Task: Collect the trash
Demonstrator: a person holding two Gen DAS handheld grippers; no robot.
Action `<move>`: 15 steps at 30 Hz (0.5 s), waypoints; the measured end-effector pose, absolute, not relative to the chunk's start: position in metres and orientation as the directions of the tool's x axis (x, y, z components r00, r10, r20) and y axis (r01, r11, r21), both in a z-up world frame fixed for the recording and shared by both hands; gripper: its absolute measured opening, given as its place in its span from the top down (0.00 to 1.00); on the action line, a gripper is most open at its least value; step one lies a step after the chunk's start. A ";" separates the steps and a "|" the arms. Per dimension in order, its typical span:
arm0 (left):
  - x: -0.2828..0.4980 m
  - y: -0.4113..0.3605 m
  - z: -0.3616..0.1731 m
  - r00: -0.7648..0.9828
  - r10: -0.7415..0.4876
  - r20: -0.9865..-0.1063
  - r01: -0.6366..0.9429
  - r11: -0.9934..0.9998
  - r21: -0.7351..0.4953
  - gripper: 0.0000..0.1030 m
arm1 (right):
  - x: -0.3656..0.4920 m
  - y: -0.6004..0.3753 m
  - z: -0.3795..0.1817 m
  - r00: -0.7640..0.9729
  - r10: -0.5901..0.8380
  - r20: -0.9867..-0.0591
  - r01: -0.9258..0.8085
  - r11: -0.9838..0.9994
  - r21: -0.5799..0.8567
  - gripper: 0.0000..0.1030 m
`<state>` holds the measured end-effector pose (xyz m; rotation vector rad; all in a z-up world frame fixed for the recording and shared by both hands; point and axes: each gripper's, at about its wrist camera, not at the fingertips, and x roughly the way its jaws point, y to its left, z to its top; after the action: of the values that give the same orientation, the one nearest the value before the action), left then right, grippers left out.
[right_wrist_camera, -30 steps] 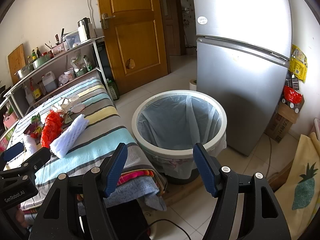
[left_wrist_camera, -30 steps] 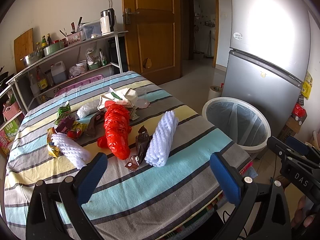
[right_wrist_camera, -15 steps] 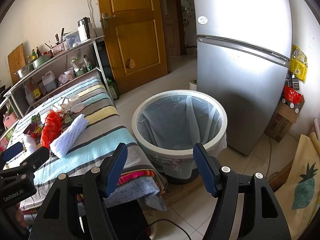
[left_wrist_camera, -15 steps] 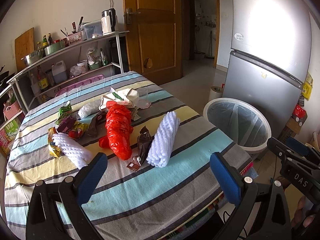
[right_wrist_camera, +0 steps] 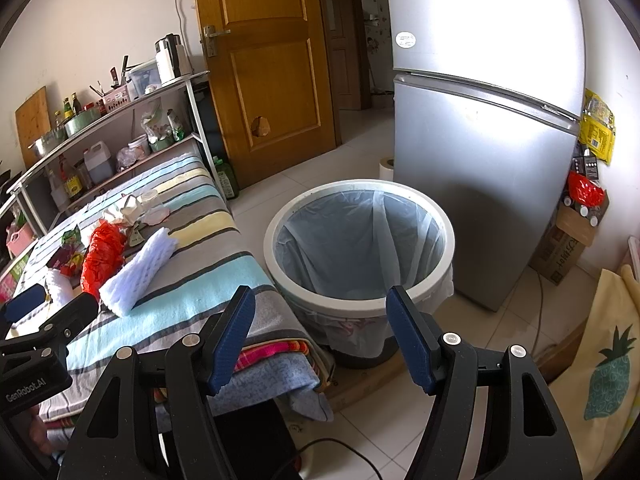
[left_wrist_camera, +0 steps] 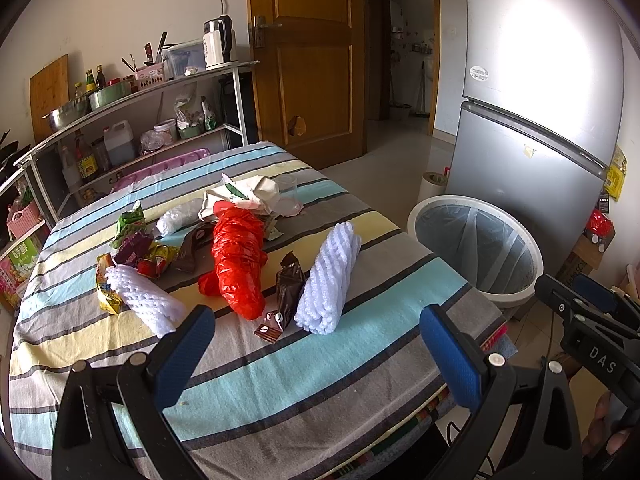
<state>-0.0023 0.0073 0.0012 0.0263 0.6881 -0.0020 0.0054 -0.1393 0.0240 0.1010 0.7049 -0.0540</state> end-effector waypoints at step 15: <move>-0.002 0.007 0.001 0.771 0.005 -0.637 0.013 1.000 0.023 0.00 | 0.005 -0.139 0.024 0.760 -0.016 -0.650 0.085 0.994 0.075 0.33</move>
<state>-0.0022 0.0072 0.0011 0.0269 0.6907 -0.0046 0.0054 -0.1393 0.0240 0.1017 0.7056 -0.0547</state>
